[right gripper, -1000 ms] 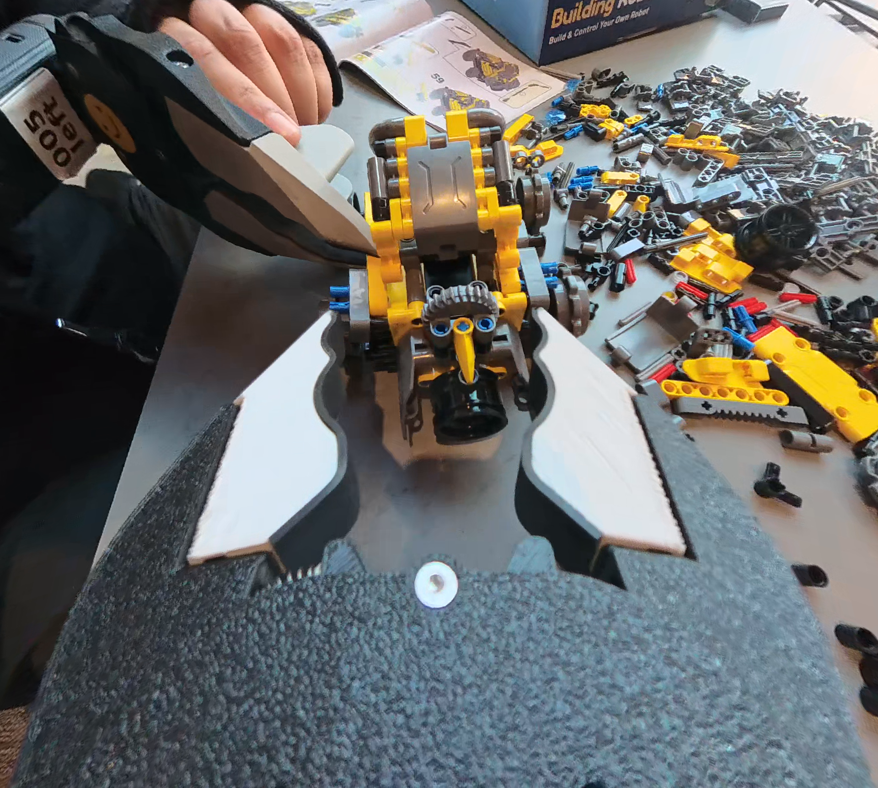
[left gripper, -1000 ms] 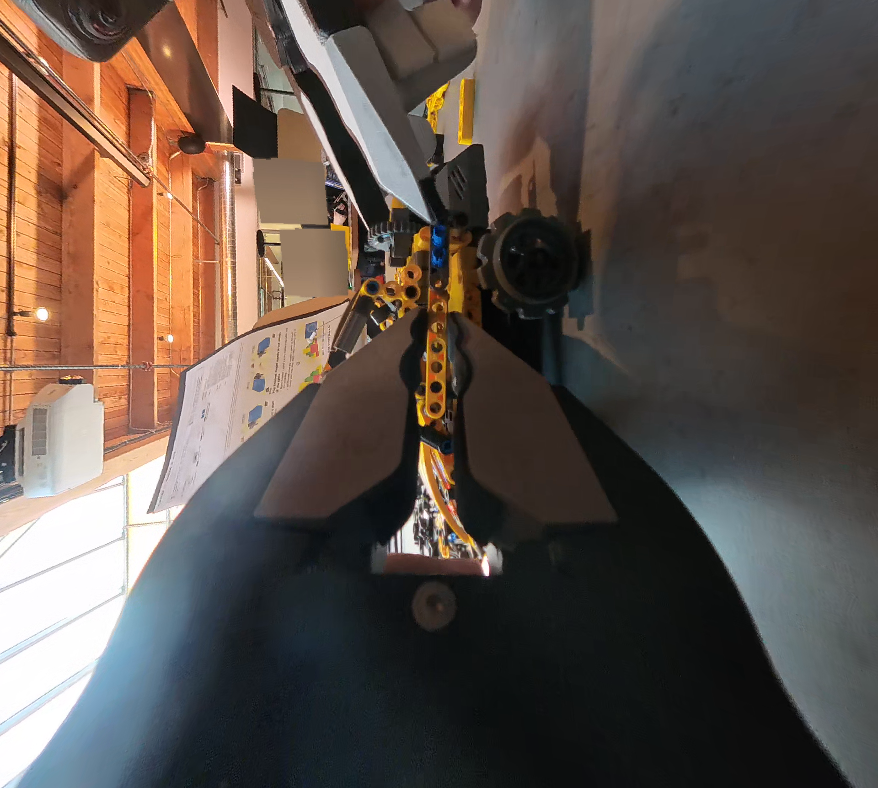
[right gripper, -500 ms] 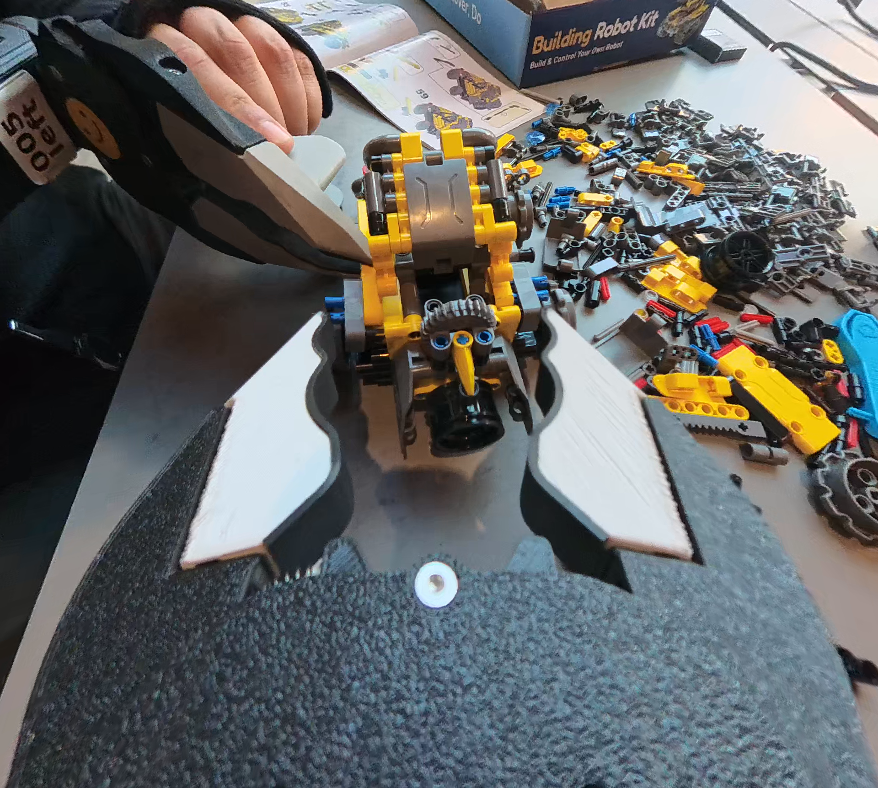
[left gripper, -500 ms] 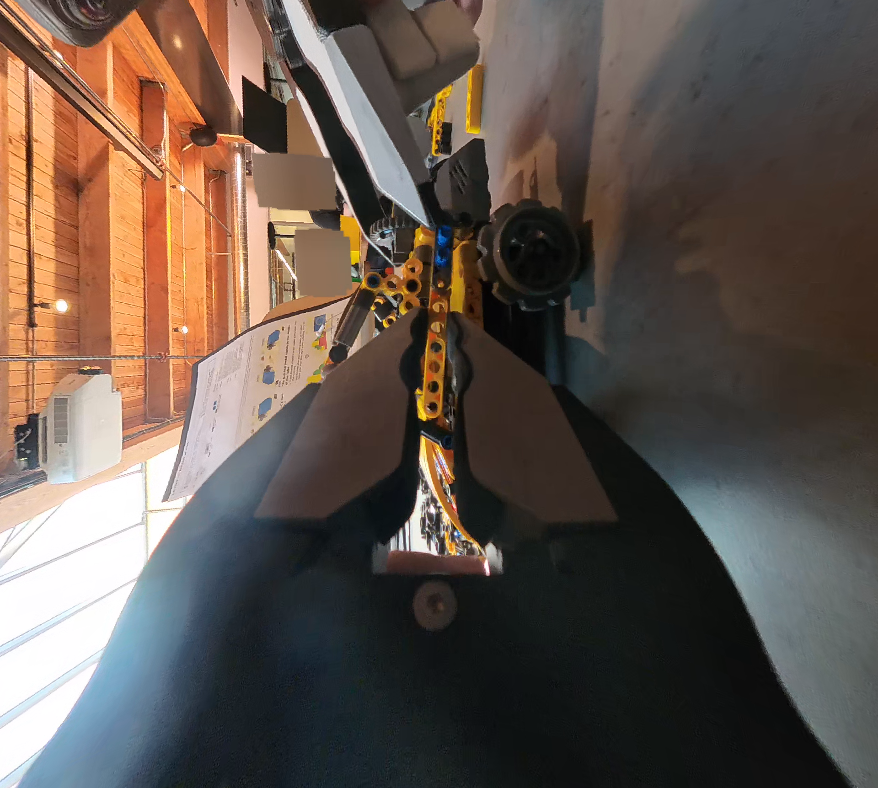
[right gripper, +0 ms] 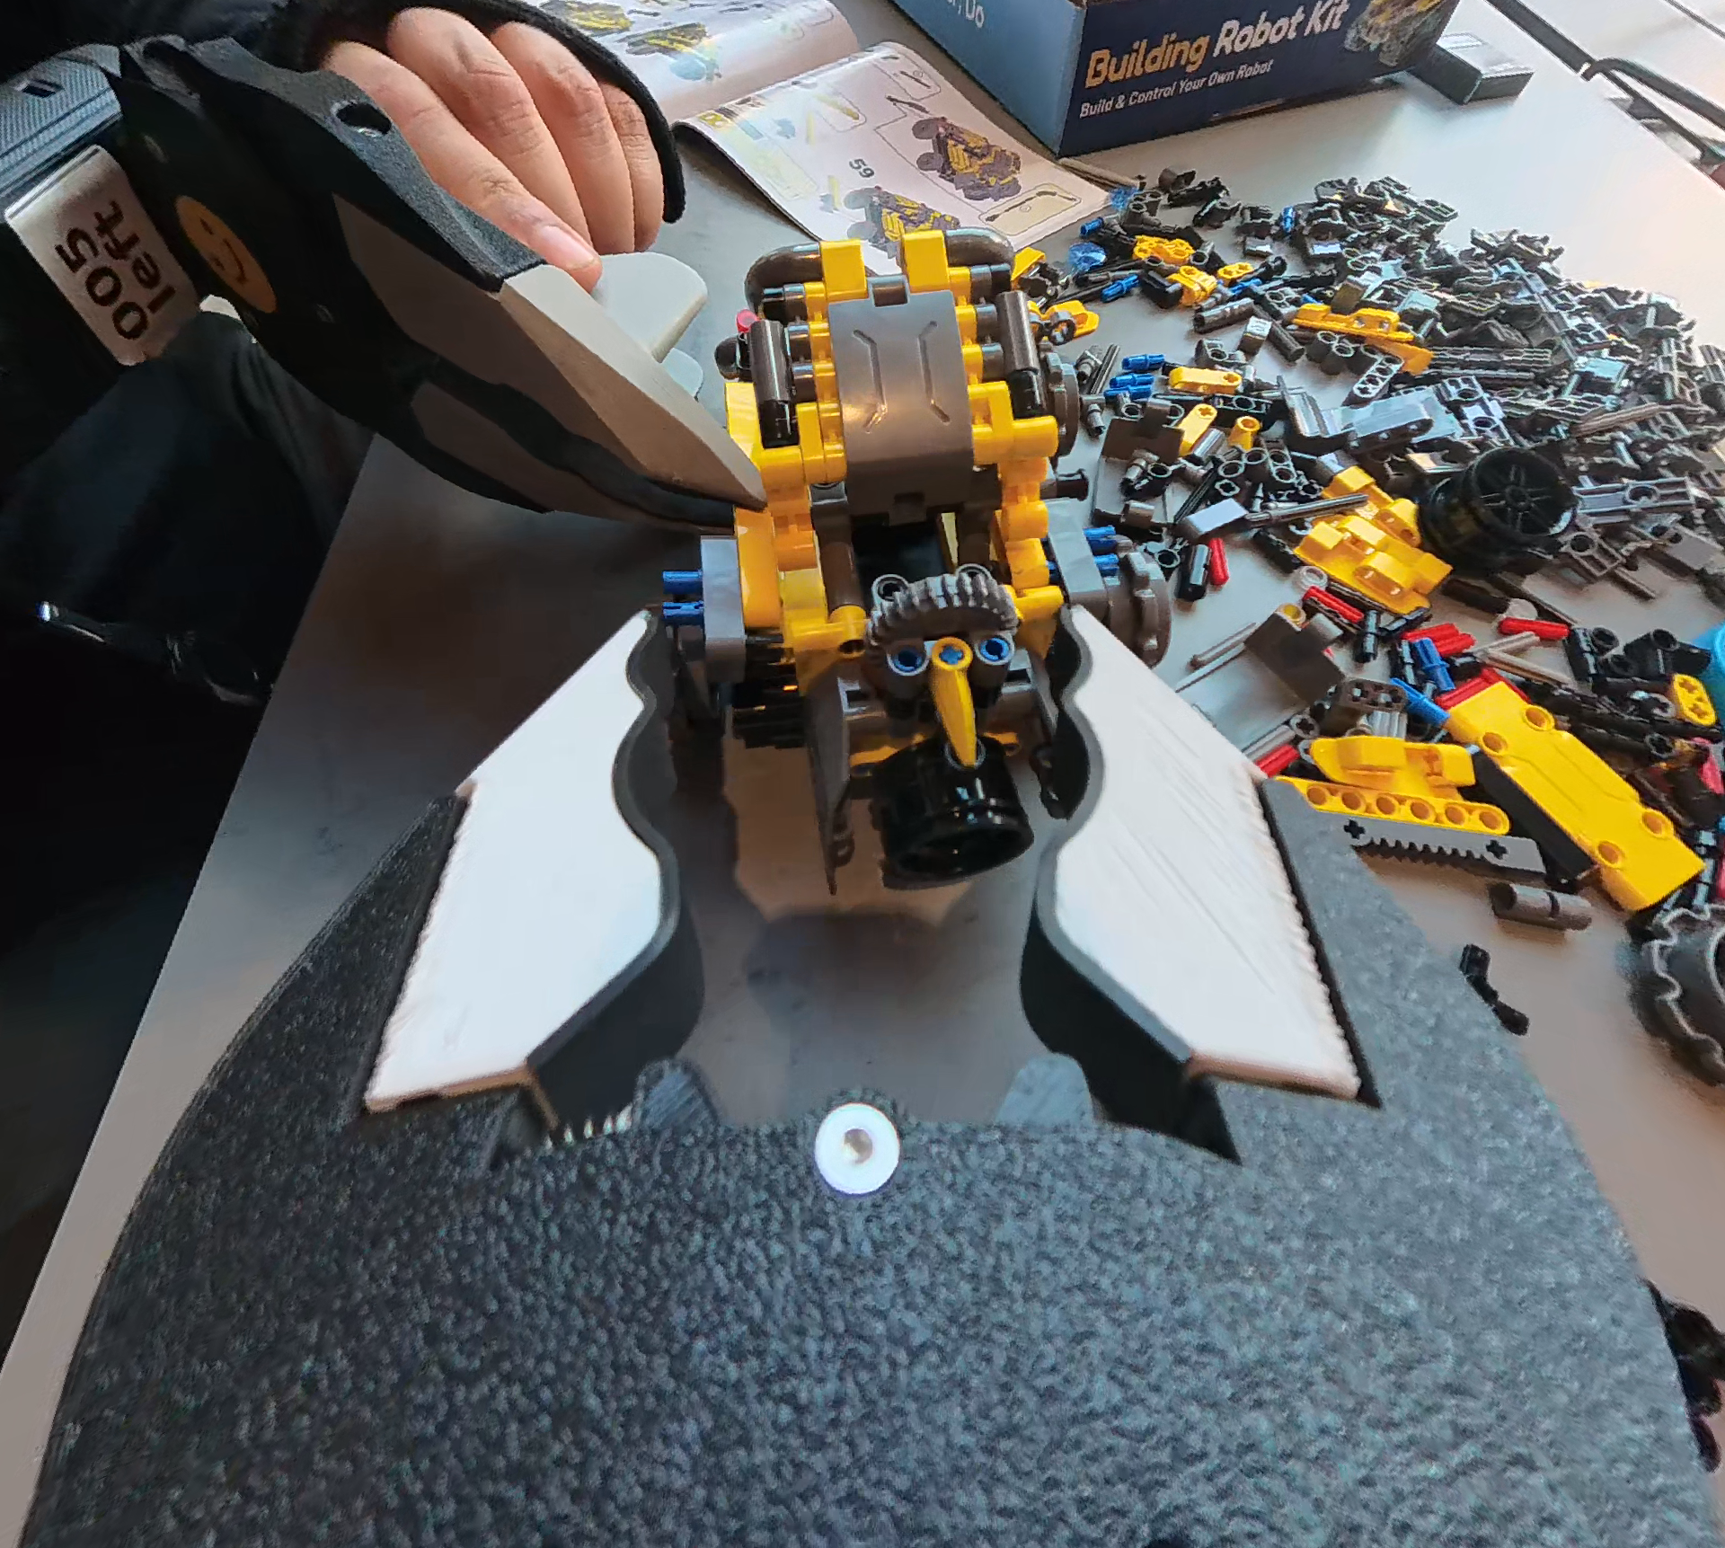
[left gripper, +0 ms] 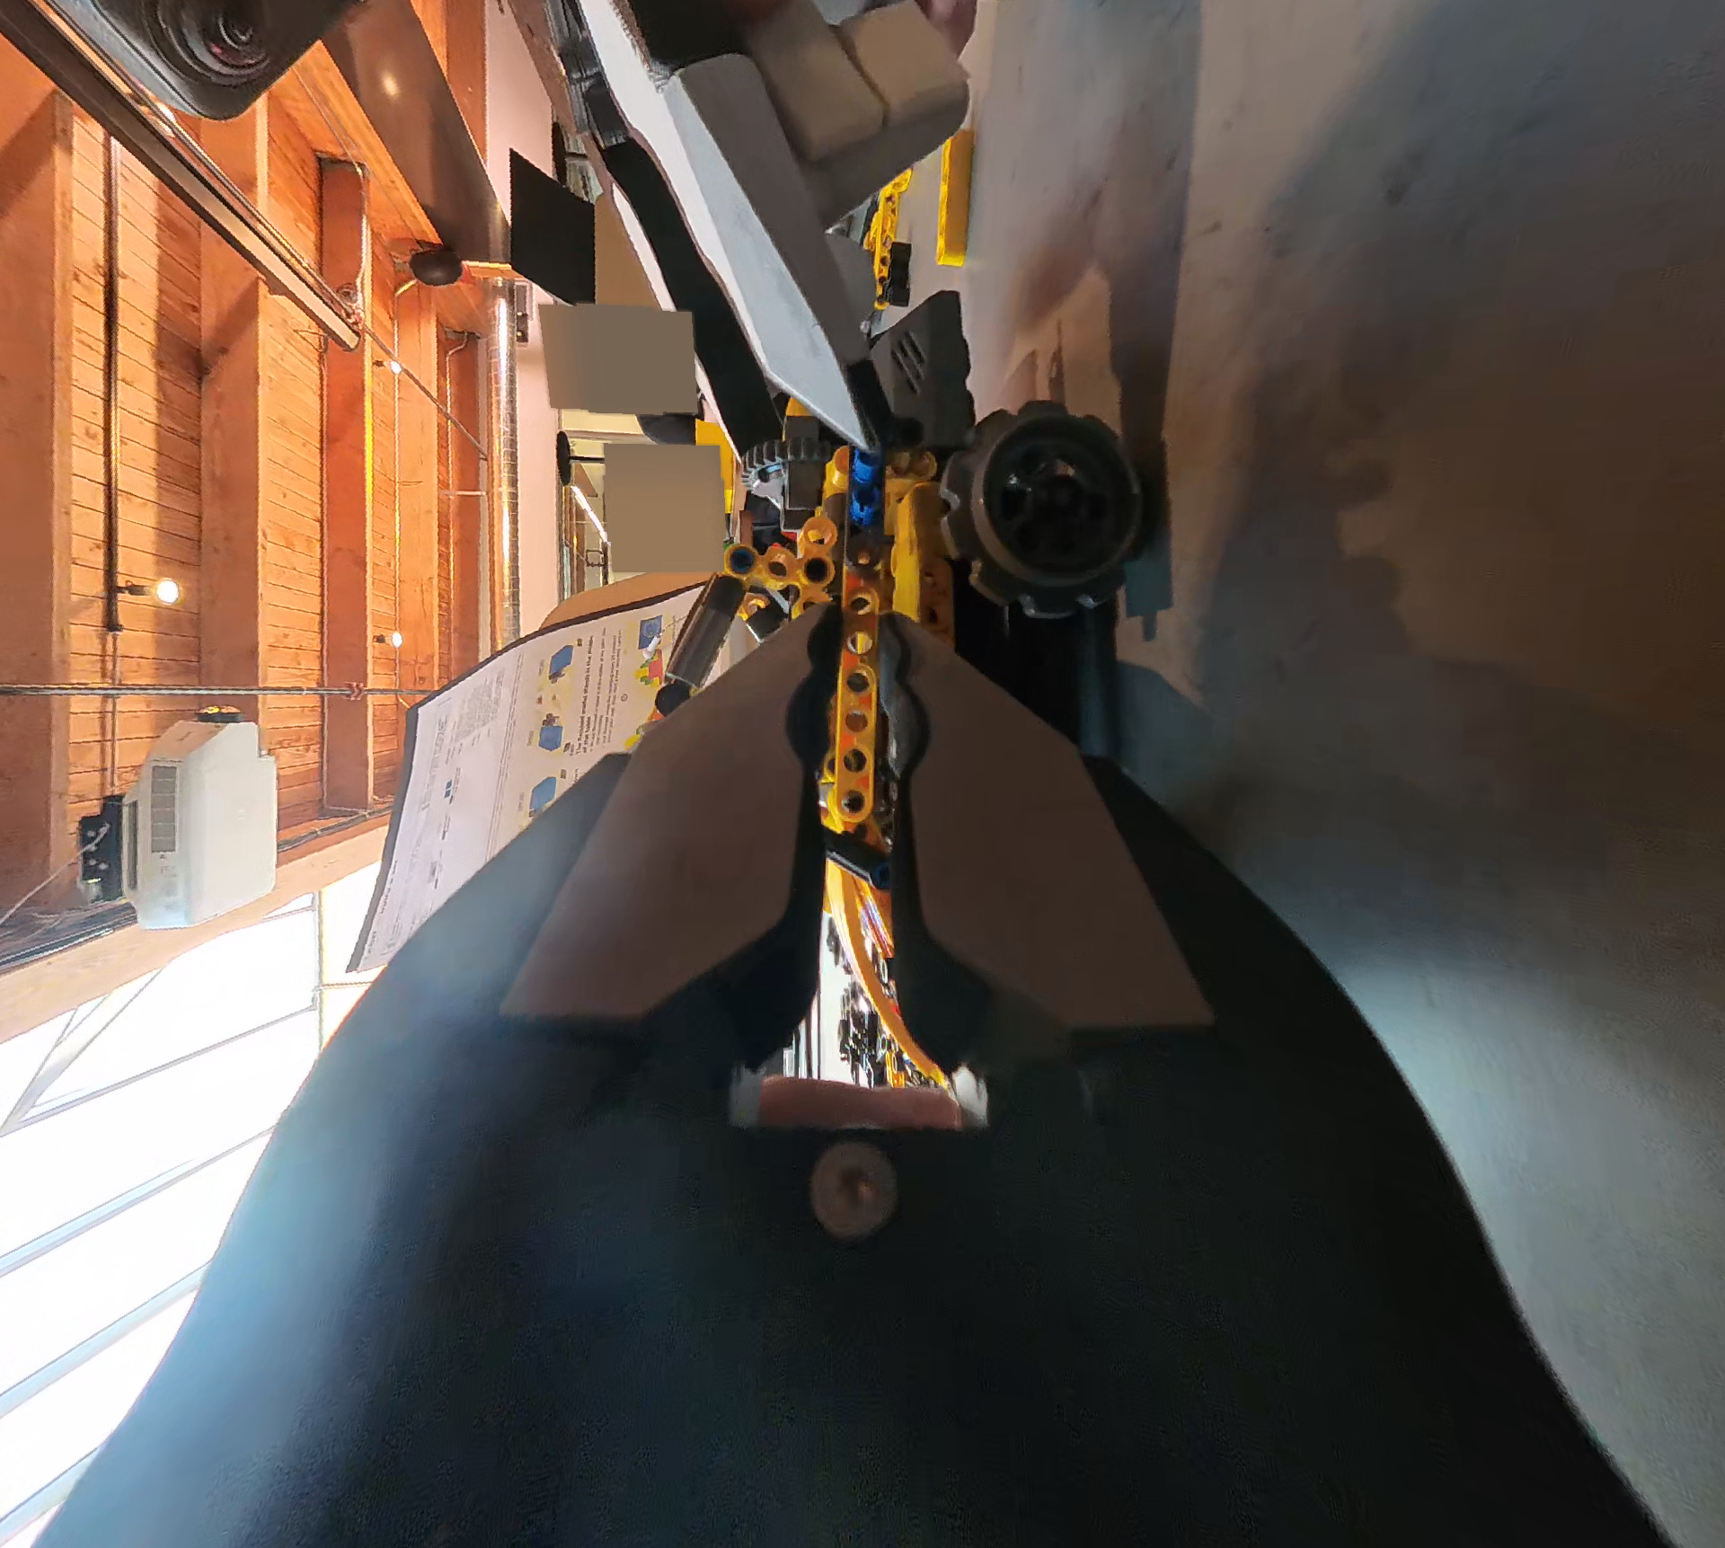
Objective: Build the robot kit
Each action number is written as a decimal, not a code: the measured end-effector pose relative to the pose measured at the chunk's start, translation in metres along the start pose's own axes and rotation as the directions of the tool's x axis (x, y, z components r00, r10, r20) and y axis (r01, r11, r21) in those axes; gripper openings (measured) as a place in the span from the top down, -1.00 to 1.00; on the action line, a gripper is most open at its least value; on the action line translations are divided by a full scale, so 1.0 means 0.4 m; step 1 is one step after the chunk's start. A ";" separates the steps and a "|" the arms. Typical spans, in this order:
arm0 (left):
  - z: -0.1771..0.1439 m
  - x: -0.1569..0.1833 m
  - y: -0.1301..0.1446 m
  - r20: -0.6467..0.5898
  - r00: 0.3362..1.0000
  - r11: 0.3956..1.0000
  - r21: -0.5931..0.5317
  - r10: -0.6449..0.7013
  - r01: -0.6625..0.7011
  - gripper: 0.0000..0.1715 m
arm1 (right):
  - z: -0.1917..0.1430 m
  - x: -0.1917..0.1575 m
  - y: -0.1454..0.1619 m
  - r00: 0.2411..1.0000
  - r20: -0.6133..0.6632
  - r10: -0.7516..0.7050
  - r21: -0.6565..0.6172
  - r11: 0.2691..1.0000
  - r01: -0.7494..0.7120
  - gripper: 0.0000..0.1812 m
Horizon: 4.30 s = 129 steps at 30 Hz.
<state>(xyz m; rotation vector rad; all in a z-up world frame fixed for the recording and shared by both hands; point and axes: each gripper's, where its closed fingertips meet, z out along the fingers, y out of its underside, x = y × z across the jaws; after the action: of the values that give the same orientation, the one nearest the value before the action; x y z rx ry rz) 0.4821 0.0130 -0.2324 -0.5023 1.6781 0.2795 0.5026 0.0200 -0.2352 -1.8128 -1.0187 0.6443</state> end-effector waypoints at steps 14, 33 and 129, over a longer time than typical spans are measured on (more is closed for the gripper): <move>0.005 -0.004 0.005 0.025 1.000 1.000 -0.002 -0.001 0.001 0.99 | 0.001 -0.004 -0.002 1.000 -0.009 -0.030 0.003 1.000 0.030 0.22; 0.004 -0.005 0.019 0.036 0.999 1.000 -0.022 0.009 -0.008 0.96 | 0.002 0.021 -0.018 0.998 0.024 -0.058 0.039 0.998 0.057 0.17; -0.034 -0.018 0.045 0.090 0.994 0.995 -0.075 -0.060 0.067 0.97 | 0.033 0.002 -0.047 0.988 0.119 -0.093 0.037 0.995 0.089 0.15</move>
<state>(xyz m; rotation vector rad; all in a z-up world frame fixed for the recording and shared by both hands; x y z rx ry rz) 0.4625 0.0239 -0.2247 -0.5919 1.5678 0.3167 0.4858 0.0311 -0.2239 -1.7055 -1.1587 0.7172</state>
